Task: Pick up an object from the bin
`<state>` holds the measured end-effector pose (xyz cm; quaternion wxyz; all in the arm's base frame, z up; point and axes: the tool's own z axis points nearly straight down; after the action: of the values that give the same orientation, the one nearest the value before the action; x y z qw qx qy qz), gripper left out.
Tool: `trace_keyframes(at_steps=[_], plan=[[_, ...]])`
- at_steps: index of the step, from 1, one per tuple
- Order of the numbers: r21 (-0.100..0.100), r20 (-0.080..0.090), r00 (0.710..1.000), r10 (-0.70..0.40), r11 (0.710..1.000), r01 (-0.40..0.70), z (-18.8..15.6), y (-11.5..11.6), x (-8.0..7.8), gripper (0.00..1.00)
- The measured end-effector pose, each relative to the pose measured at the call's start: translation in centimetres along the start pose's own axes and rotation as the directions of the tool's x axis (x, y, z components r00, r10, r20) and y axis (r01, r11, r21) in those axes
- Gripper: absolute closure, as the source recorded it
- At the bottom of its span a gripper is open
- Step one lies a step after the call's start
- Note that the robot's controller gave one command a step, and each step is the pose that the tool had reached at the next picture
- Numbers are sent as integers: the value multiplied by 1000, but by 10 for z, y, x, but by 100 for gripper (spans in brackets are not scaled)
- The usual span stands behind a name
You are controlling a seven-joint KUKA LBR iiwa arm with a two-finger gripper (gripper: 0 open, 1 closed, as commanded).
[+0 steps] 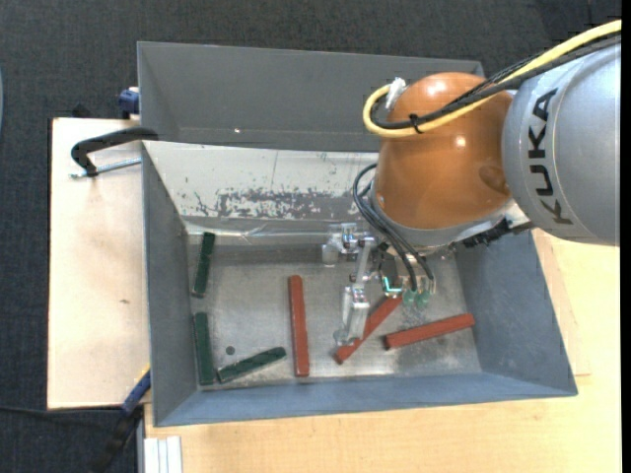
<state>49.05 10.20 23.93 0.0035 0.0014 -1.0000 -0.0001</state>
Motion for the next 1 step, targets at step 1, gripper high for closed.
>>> trace_keyframes(at_steps=[1], plan=[[-1, 9, 1000, 3, 1000, -3, -4, -1, -2, 0]])
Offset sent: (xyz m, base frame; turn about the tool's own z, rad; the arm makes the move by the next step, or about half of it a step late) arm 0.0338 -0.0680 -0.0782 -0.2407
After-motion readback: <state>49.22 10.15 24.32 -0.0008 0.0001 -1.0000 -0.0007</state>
